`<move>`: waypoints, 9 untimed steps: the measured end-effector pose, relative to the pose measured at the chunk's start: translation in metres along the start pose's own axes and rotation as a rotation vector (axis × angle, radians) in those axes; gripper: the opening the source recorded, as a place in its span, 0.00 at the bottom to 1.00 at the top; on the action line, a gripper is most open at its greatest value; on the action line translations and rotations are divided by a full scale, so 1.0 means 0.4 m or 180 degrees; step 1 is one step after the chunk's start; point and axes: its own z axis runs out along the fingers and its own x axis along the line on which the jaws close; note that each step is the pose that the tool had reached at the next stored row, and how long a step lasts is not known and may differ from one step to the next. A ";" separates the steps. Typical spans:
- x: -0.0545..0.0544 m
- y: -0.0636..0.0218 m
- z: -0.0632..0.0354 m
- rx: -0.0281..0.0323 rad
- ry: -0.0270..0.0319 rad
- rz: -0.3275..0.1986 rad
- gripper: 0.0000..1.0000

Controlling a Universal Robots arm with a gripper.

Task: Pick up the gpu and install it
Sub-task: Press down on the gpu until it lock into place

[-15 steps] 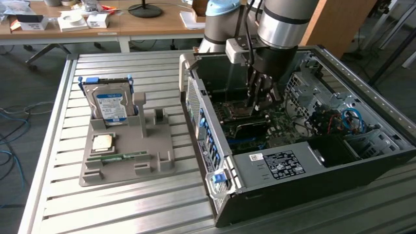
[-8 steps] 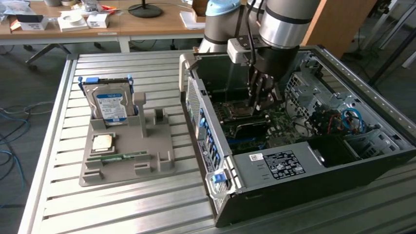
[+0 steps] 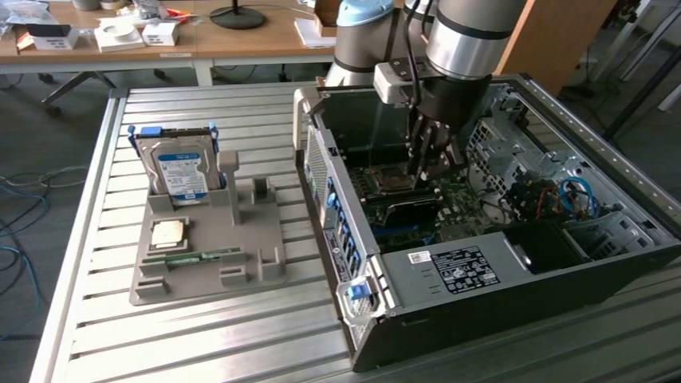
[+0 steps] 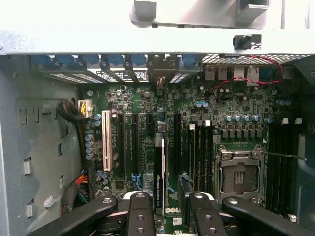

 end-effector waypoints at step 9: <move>0.000 0.000 0.000 0.0000 0.0000 0.0000 0.26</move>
